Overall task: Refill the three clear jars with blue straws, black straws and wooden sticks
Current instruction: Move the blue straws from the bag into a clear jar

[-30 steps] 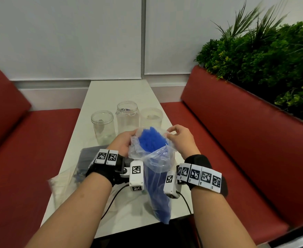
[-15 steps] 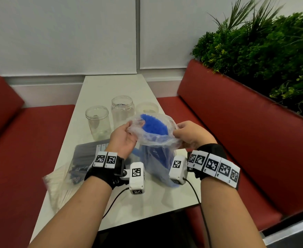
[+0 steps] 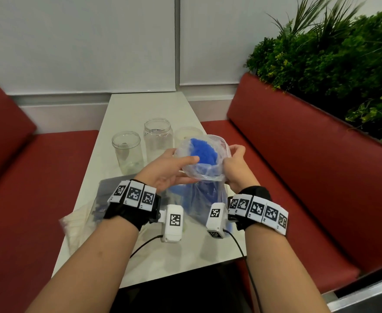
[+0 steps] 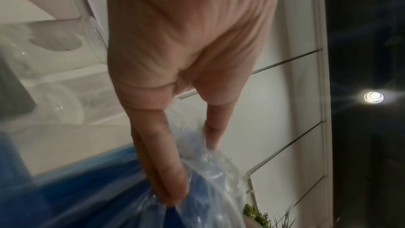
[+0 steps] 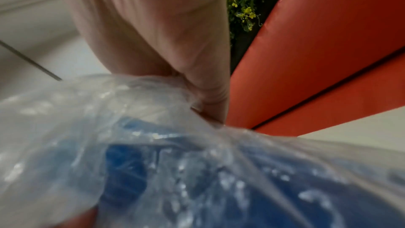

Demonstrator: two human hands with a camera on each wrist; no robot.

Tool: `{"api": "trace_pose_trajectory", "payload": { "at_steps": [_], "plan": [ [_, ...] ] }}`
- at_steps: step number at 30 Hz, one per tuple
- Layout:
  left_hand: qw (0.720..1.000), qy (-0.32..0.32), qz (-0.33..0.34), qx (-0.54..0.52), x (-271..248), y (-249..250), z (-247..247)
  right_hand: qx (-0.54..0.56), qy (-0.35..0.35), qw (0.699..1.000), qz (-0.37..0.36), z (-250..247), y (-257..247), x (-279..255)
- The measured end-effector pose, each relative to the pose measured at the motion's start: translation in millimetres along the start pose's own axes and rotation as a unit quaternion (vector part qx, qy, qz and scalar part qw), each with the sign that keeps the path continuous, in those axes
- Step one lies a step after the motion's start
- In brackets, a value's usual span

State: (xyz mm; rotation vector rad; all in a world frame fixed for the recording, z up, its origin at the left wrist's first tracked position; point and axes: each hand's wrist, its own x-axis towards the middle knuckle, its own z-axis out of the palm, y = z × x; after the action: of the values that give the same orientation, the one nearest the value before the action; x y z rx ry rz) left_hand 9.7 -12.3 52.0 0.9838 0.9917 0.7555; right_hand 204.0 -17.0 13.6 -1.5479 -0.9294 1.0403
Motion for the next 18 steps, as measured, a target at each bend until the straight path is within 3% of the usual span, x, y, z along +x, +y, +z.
{"api": "trace_pose_trajectory", "payload": {
  "at_steps": [2,5,8,12,15,18],
  "plan": [
    [0.999,0.017,0.016,-0.042,3.8,-5.2,2.0,-0.035,0.0,0.999,-0.036,-1.3,1.3,-3.9],
    [0.993,-0.021,0.024,-0.113,8.2,-14.9,-1.7,-0.081,0.003,0.993,-0.08,-7.9,4.6,-7.2],
    [0.986,-0.036,0.028,-0.16,10.3,-25.5,-5.1,-0.105,0.0,0.992,-0.065,-10.6,8.0,-6.1],
    [0.977,-0.044,0.037,-0.204,12.3,-36.3,-2.3,-0.056,0.004,0.998,-0.036,-8.4,8.0,-4.2],
    [0.983,-0.063,0.04,-0.17,11.7,-38.2,-0.7,-0.023,-0.014,1.0,-0.012,-8.5,6.5,-3.5],
    [0.993,-0.072,0.044,-0.084,10.6,-37.2,3.4,0.018,-0.084,0.996,0.026,-14.0,6.6,-4.4]
  ]
}}
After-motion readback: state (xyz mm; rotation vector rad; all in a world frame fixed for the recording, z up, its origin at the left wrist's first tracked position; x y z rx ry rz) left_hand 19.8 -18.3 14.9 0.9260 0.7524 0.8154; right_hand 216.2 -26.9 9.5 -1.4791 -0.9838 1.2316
